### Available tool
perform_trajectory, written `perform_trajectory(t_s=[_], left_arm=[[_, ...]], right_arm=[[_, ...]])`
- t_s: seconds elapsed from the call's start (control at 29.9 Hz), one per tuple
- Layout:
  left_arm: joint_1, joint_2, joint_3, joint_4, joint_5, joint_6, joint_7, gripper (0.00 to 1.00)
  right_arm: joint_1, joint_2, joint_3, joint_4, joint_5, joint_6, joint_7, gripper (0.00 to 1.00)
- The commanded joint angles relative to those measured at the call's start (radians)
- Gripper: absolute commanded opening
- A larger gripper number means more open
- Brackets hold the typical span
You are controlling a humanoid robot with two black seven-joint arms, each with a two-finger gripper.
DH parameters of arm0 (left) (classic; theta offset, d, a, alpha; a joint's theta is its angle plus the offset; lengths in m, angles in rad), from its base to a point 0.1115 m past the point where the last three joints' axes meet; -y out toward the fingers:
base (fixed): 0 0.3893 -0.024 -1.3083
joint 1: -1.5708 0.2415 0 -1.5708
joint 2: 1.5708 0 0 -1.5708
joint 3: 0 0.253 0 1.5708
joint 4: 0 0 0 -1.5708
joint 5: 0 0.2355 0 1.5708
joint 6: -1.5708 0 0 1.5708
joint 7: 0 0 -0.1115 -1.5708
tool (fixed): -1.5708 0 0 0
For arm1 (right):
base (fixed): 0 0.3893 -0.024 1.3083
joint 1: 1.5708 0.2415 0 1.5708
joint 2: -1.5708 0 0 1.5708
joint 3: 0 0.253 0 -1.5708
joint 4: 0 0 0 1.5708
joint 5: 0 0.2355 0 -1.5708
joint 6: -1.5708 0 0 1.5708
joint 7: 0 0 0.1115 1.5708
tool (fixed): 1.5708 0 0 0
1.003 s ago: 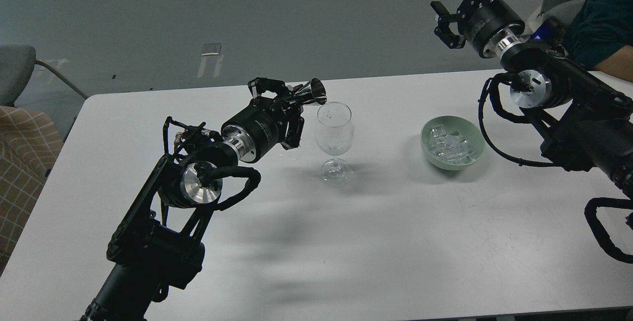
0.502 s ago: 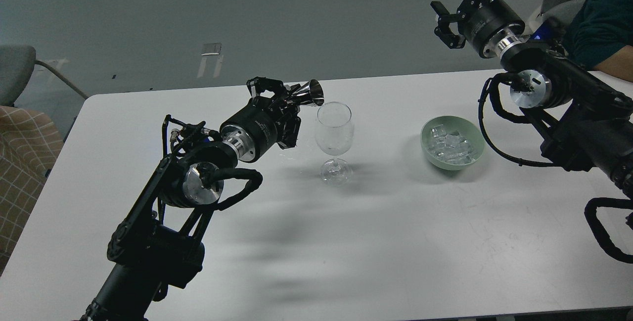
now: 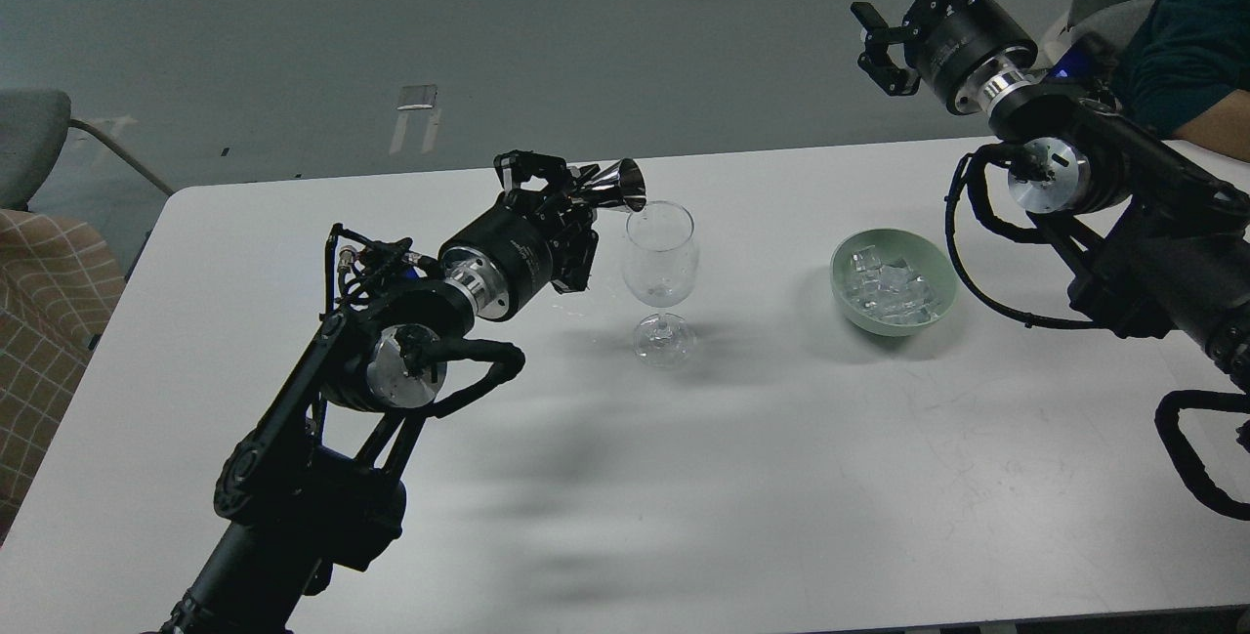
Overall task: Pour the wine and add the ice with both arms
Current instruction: 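Tilt the jigger with the left gripper to pour into the wine glass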
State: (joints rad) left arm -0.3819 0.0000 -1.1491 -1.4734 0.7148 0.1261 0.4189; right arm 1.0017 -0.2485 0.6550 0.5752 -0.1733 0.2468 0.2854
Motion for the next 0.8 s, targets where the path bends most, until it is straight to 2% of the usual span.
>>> perform_trajectory(t_s=[0.0,0.77], left_arm=[[0.0,0.0,0.002,-0.001,0.002,-0.006,0.0,0.06],[-0.005,0.0,0.003,-0.004,0.109,-0.052,-0.006,0.07]], right_arm=[[0.0,0.0,0.0,0.0,0.0,0.0,0.0,1.0],[-0.002,-0.003,0.002,0.002,0.0,0.0,0.0,1.0]])
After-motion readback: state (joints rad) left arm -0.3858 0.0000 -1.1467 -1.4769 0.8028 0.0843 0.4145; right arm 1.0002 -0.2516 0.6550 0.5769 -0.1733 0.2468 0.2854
